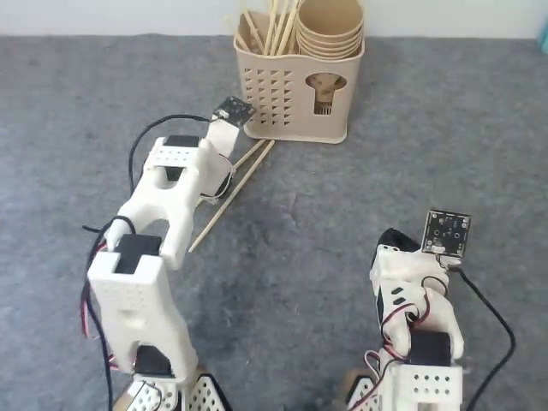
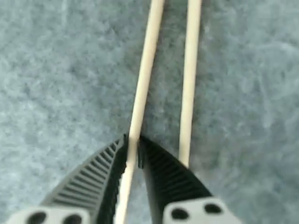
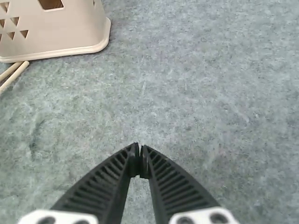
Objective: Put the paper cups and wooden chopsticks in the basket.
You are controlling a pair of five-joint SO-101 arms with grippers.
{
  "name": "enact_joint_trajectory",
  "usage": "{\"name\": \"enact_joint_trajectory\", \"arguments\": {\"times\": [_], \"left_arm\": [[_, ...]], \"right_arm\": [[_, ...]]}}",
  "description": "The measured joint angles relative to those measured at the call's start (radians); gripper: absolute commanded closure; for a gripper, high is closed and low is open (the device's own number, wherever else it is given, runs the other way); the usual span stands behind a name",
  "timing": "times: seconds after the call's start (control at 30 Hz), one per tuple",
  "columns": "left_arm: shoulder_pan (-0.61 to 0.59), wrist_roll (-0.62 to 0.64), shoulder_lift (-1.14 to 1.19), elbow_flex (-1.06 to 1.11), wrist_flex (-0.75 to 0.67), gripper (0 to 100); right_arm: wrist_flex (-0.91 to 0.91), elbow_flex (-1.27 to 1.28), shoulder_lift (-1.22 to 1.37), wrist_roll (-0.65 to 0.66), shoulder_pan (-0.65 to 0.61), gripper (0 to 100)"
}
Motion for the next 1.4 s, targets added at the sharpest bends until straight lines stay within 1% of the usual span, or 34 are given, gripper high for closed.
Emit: {"name": "enact_joint_trajectory", "arguments": {"times": [0.17,0.3,0.37,0.47,0.53,0.7,0.77,0.87,0.97,1.1,1.17,1.3,1.33,1.4], "left_arm": [[-0.002,-0.014,0.003,-0.015,0.087,99],[-0.011,-0.014,0.003,-0.028,0.14,99],[-0.023,-0.014,0.003,-0.028,0.144,99],[-0.043,-0.014,-0.034,0.021,0.127,99],[-0.064,-0.012,-0.092,0.106,0.069,99],[-0.104,-0.012,-0.299,0.419,-0.212,99],[-0.107,-0.012,-0.407,0.56,-0.293,99],[-0.104,-0.025,-0.572,0.735,-0.313,99],[-0.098,-0.026,-0.721,0.856,-0.315,99],[-0.123,0.061,-0.89,0.951,-0.318,99],[-0.144,0.13,-0.956,0.991,-0.356,99],[-0.198,0.285,-1.053,1.14,-0.546,99],[-0.219,0.308,-1.074,1.172,-0.601,99],[-0.278,0.342,-1.122,1.189,-0.666,99]], "right_arm": [[0.0,0.0,0.0,0.0,0.0,99.1],[0.057,0.0,0.0,0.0,-0.006,99.1],[0.084,0.0,0.0,0.0,-0.048,99.1],[0.097,0.0,0.0,0.0,-0.066,99.1],[0.1,0.0,0.0,0.0,-0.074,99.1],[0.1,0.0,0.0,0.0,-0.083,99.1],[0.1,0.0,0.0,0.0,-0.077,99.1],[0.1,0.0,0.0,0.0,-0.08,99.0],[0.061,-0.003,0.0,-0.04,-0.086,99.1],[-0.029,-0.003,0.0,-0.055,-0.16,99.1],[-0.061,-0.003,0.0,-0.064,-0.201,99.1],[-0.081,-0.008,-0.002,-0.081,-0.242,99.1],[-0.084,-0.009,-0.002,-0.081,-0.244,99.1],[-0.087,-0.023,-0.002,-0.084,-0.252,99.1]]}}
